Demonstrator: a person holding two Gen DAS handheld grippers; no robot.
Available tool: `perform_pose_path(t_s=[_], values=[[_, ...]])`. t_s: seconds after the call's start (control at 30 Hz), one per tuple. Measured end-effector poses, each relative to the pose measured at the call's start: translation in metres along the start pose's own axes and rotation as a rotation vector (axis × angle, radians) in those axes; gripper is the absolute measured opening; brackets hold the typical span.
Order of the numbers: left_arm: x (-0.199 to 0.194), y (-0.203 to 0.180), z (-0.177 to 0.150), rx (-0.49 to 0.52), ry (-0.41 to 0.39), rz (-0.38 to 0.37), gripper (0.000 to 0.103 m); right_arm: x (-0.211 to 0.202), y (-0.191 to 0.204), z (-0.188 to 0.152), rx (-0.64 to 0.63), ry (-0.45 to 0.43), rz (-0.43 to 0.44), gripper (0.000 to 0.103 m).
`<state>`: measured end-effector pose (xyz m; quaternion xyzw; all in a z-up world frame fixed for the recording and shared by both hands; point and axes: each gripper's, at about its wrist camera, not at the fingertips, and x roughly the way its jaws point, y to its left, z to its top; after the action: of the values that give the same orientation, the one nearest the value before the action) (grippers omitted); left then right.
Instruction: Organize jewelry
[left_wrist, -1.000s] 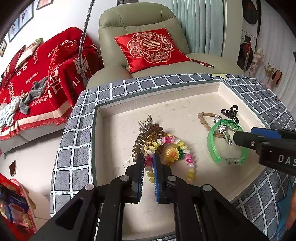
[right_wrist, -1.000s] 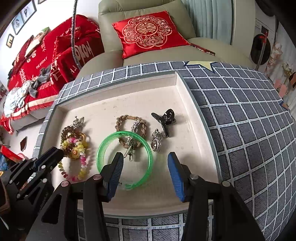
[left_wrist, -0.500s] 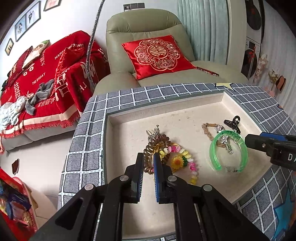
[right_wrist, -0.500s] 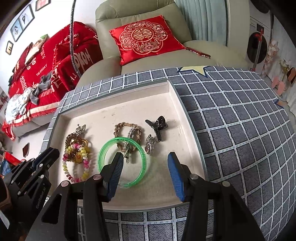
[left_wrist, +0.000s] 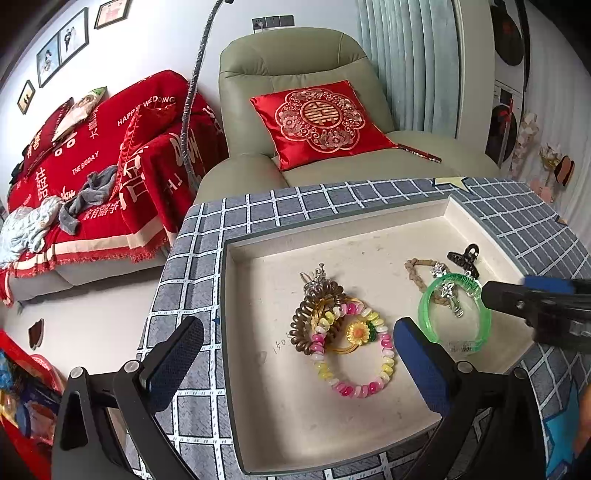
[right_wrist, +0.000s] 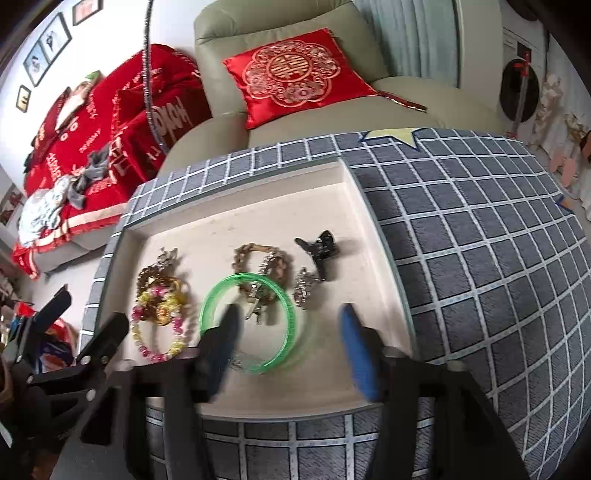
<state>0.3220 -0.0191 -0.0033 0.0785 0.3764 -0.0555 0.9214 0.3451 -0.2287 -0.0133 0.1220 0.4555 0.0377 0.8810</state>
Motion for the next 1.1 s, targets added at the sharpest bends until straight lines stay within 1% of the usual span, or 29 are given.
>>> perform_pose_path(t_s=[0.03,0.1,0.13,0.17,0.3,0.53,0.93,1.1], values=[[0.0,-0.001,-0.001,0.003,0.0,0.005,0.103,-0.003,0.0,0.0,0.002,-0.022,0.003,0.094],[0.0,-0.002,-0.002,0.006,0.004,0.007,0.103,-0.006,-0.001,0.0,0.013,-0.047,0.008,0.095],[0.001,-0.002,-0.003,0.006,0.006,0.008,0.103,-0.007,-0.002,0.0,0.019,-0.054,0.01,0.102],[0.0,-0.001,-0.003,0.005,0.007,0.008,0.103,-0.009,-0.002,0.0,0.02,-0.064,0.011,0.103],[-0.001,0.001,-0.005,0.007,0.01,0.013,0.103,-0.015,0.0,0.001,-0.011,-0.084,-0.015,0.103],[-0.009,-0.002,-0.014,0.016,0.027,0.005,0.103,-0.022,-0.002,-0.008,-0.009,-0.061,-0.012,0.103],[-0.041,-0.006,-0.05,-0.003,0.041,-0.02,0.103,-0.039,-0.003,-0.046,-0.028,-0.066,-0.029,0.103],[-0.056,-0.007,-0.069,-0.032,0.048,-0.029,0.103,-0.049,-0.001,-0.062,-0.049,-0.078,-0.044,0.103]])
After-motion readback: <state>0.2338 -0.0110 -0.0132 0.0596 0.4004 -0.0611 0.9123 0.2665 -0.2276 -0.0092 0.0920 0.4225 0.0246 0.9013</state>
